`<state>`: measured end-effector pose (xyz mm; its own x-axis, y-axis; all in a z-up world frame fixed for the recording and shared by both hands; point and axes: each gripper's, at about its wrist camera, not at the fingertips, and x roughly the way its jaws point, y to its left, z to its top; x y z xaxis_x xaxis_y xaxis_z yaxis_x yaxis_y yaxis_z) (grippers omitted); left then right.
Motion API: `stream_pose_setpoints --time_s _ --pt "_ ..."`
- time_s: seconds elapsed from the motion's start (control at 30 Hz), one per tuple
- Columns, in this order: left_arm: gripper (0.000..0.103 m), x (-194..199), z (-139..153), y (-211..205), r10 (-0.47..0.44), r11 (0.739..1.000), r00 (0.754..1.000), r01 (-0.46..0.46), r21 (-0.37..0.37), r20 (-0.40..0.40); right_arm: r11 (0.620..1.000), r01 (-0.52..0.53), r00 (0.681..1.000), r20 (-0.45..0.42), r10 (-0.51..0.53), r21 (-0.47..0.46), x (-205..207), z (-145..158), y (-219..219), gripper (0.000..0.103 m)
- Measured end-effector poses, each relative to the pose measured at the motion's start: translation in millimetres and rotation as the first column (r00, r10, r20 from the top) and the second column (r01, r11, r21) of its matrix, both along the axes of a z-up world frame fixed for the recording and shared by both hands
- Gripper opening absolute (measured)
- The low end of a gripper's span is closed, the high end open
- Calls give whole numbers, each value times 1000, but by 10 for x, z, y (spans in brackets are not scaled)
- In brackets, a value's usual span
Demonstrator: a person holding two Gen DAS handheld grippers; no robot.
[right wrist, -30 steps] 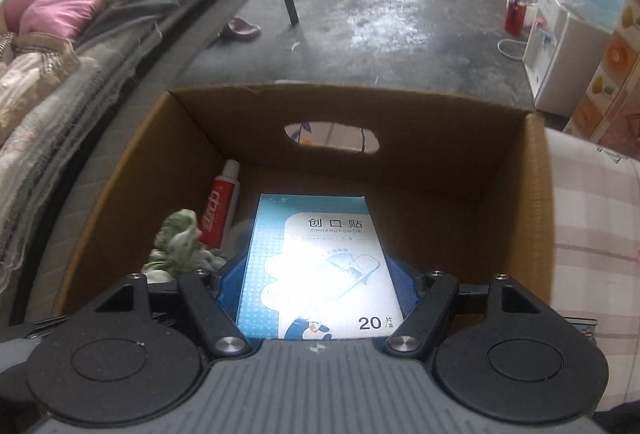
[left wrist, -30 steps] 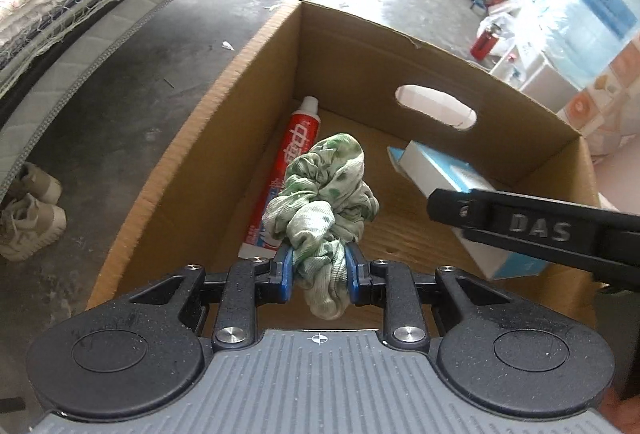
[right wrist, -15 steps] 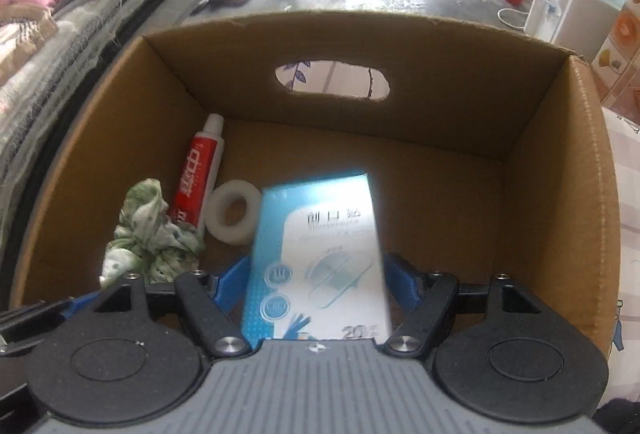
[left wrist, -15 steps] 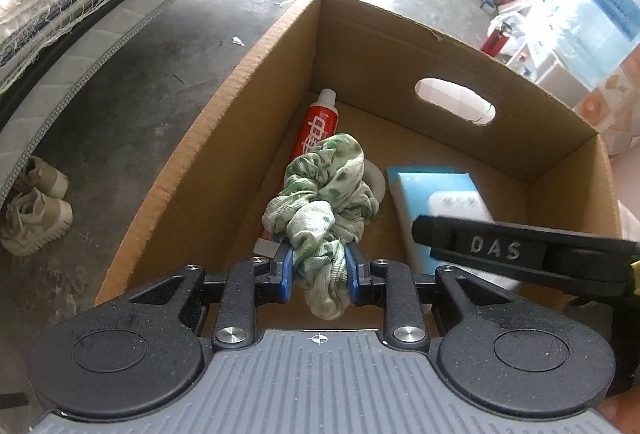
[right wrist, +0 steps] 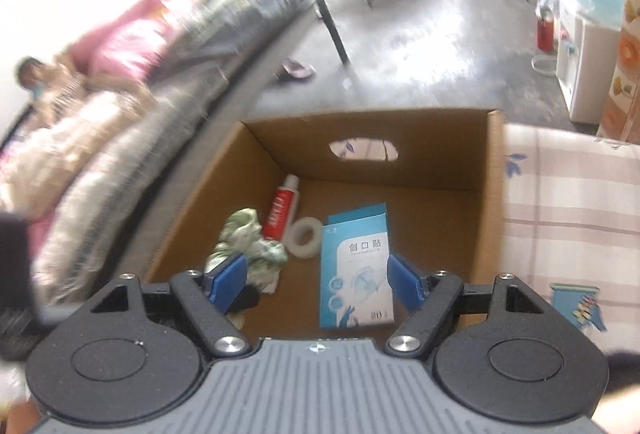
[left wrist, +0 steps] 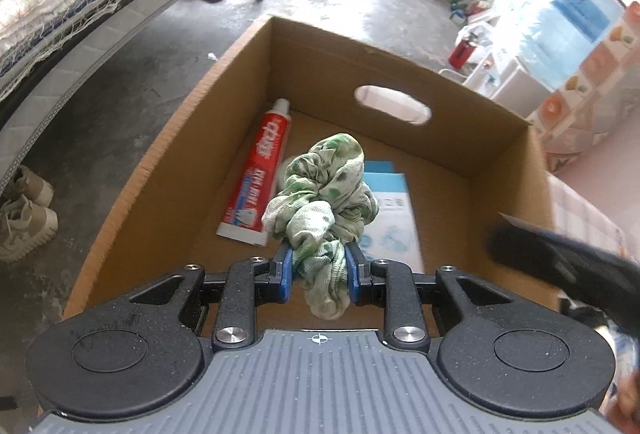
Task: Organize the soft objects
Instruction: 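Open the right tool to drop the bandage box while the left tool releases the scrunchie, then move both open tools back over the bed toward the wet wipes pack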
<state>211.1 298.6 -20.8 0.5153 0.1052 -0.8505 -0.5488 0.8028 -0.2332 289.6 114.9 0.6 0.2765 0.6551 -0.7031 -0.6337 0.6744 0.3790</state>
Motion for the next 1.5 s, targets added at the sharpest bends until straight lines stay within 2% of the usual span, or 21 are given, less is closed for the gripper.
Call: stream_pose_setpoints --time_s 0.23,0.4,0.53,0.63,0.7,0.83,0.9,1.03,1.17,1.4,1.5 --pt "25 146 154 -271 -35 999 999 35 -14 23 982 2 999 52 -12 189 -477 270 -1148 80" --pt "27 460 96 -440 -36 997 999 38 -61 25 965 45 996 68 -65 257 -737 201 -1830 80" --pt "27 762 -63 -524 -11 994 1000 13 -111 16 956 97 991 60 -118 278 -834 86 -2144 80" --pt "36 944 -196 -541 25 990 1000 -23 -136 17 954 121 985 83 -149 276 -882 47 -2294 80" --pt "57 1052 -308 -520 46 985 999 -41 -168 28 953 129 982 101 -162 273 -901 26 -2352 80" --pt "62 1169 -601 -403 97 954 995 -86 -289 25 951 146 977 112 -182 271 -916 -28 -2477 80" --pt "64 1167 -675 -375 115 944 993 -104 -312 19 951 155 975 113 -191 269 -953 -76 -2562 80" --pt "67 1111 -633 -359 140 943 990 -126 -307 24 947 178 971 108 -213 269 -951 -96 -2655 80" --pt "69 977 -398 -380 132 961 990 -114 -254 57 936 196 966 107 -236 293 -1015 -97 -2813 80" --pt "83 518 96 -563 38 988 992 -18 -152 124 924 240 950 126 -287 297 -1310 -144 -3089 92" --pt "87 255 314 -688 -20 994 989 34 -101 144 921 274 937 140 -321 278 -1462 -185 -3229 93"
